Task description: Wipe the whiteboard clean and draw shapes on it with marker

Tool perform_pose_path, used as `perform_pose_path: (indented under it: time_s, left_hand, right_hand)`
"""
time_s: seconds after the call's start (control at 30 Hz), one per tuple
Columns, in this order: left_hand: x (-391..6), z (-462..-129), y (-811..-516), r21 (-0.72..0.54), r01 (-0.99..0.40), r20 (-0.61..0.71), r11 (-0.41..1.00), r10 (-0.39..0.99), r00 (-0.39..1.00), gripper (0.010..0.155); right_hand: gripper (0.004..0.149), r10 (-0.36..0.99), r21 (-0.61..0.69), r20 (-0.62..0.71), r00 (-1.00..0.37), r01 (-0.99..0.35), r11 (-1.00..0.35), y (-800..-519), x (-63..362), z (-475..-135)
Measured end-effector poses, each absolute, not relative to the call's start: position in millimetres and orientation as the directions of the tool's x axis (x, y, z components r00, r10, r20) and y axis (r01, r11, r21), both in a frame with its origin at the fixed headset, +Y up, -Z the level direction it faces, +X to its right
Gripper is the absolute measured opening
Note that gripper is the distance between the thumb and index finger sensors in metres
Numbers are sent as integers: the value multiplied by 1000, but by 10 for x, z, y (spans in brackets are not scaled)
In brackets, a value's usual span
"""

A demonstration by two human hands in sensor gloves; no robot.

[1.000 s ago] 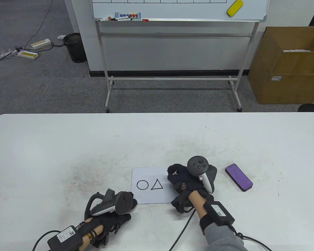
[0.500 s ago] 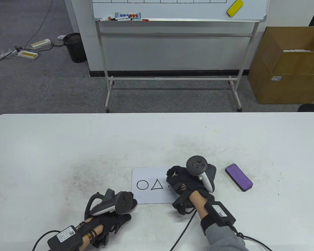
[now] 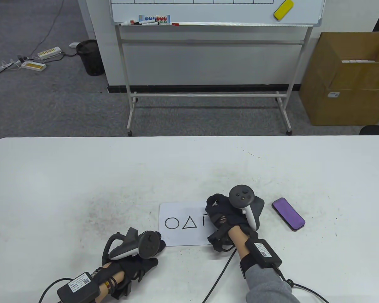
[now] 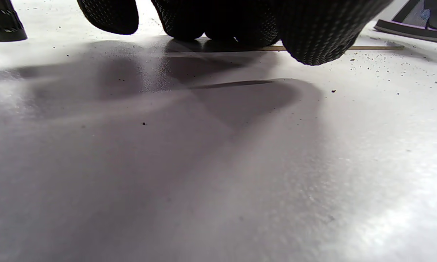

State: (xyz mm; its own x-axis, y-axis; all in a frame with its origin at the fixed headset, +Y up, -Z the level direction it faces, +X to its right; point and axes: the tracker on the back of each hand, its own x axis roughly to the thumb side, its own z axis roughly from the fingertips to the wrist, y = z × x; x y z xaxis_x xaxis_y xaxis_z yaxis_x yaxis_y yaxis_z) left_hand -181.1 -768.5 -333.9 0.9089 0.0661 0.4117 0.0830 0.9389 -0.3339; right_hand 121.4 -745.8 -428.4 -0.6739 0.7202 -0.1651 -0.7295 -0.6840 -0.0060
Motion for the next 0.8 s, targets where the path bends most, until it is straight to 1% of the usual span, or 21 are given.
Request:
perform_pose_path:
  time_s: [0.1,0.3,0.43,0.6,0.7,0.8]
  left_hand:
    - [-1809,-3336,-7685,-330,89,414,940,60,908,63]
    - [-1807,-3338,-7683,-334,91,413,938,59,909,64]
    - [-1807,-3339,-7684,-334,89,412,938,60,909,63]
    - [-1806,-3340,-7685,-333,88,412,939,61,909,63]
    - [-1805,-3340,-7684,-332,89,412,939,60,909,63]
    - [-1805,-3342,-7683,-334,86,411,939,63,909,63]
  right_hand:
    - [43,707,-19,-181,-683,-716,-697,-7443,1292,-4274]
    - [43,697,-8,-181,-694,-707,-707,-7426,1307,-4266]
    - [42,655,51,-177,-735,-671,-739,-7377,1288,-4254]
    - [42,632,135,-179,-754,-655,-744,-7360,1271,-4191]
    - [42,648,123,-157,-746,-666,-736,-7360,1268,-4172]
    - [42,708,117,-143,-692,-722,-682,-7377,1215,-4136]
